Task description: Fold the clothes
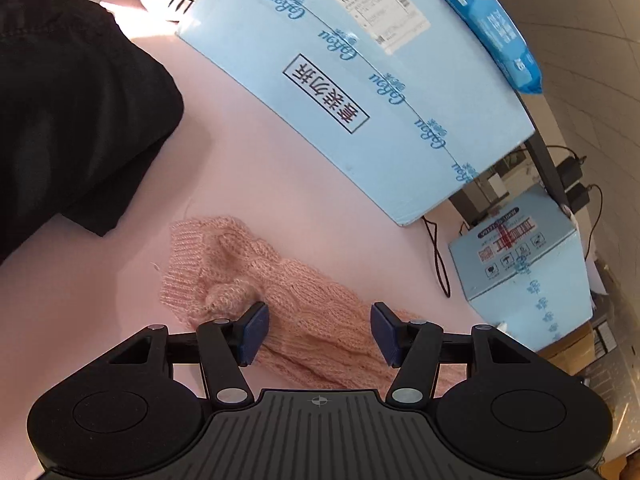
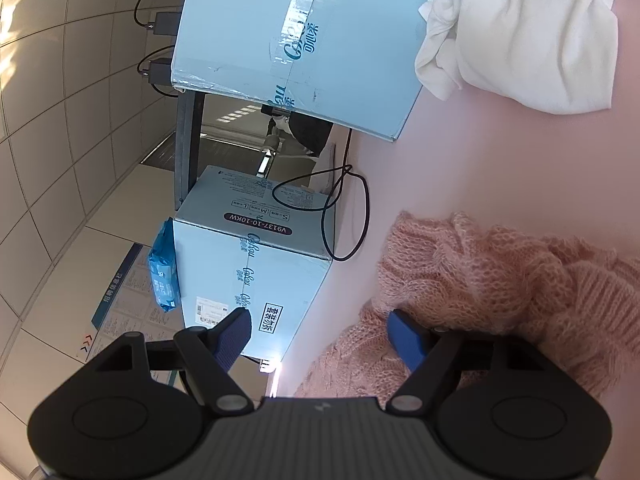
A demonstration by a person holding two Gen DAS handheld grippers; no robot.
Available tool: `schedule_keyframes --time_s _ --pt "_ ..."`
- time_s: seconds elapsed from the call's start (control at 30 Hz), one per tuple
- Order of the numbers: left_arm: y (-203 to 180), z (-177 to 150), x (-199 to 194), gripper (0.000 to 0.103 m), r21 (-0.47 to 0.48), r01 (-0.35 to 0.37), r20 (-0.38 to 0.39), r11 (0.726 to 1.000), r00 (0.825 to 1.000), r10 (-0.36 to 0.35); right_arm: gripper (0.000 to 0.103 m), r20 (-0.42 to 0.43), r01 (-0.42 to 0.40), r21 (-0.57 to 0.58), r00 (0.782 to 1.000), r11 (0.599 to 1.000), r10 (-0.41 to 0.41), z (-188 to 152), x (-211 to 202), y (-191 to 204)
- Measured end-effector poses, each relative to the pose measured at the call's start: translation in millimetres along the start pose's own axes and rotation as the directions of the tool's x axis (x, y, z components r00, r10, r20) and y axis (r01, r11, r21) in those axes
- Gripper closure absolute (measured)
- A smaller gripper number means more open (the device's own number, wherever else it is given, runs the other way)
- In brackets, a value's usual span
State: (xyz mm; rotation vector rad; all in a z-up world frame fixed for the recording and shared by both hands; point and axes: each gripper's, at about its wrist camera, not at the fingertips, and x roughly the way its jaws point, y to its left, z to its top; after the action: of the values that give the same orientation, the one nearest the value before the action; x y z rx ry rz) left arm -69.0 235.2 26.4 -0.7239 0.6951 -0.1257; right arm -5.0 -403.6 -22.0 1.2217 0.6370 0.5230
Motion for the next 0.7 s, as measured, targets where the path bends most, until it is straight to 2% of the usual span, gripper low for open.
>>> schedule_keyframes --time_s 0.07,0.1,0.17,0.23,0.33,0.4,0.47,0.57,0.63,0.7 --pt "-21 7 -7 0.047 0.109 -0.089 0.066 0.99 0.994 0.082 0.026 0.0 -0.01 0.028 1.0 1.0 0.01 1 -1 -3" --pt "-37 7 -9 0.047 0.186 -0.105 0.09 0.977 0.992 0.089 0.026 -0.001 -0.016 0.044 1.0 0.999 0.016 2 -2 -5" --pt "-69 2 -9 0.046 0.301 -0.027 0.07 0.953 0.998 0.006 0.026 -0.002 -0.028 0.071 1.0 0.997 0.028 3 -2 -8" --pt "-104 -9 3 0.044 0.354 0.122 -0.016 0.927 0.992 -0.124 0.026 -0.003 -0.033 0.081 0.999 0.996 0.033 4 -2 -9" --pt "-140 -31 34 0.041 0.382 0.248 -0.12 0.89 0.968 -0.219 0.026 -0.005 -0.034 0.078 0.999 0.996 0.035 4 -2 -9" --pt "-158 -52 60 0.04 0.41 0.295 -0.183 0.863 0.954 -0.239 0.026 -0.006 -0.037 0.077 0.999 0.996 0.037 4 -2 -9" --pt "-168 -70 84 0.039 0.44 0.286 -0.23 0.851 0.952 -0.201 0.026 -0.01 -0.035 0.069 0.999 0.997 0.036 5 -2 -9" --pt "-171 -97 103 0.04 0.458 0.214 -0.267 0.863 0.959 -0.096 0.03 -0.014 -0.018 0.057 1.0 0.998 0.018 8 1 -10" --pt "-174 -106 95 0.039 0.469 0.235 -0.258 0.851 0.958 -0.122 0.027 -0.006 -0.033 0.059 0.999 0.998 0.033 7 -1 -9" --pt "-181 -106 89 0.039 0.463 0.278 -0.267 0.842 0.949 -0.167 0.02 0.004 -0.066 0.05 0.998 0.997 0.065 6 -4 -5"
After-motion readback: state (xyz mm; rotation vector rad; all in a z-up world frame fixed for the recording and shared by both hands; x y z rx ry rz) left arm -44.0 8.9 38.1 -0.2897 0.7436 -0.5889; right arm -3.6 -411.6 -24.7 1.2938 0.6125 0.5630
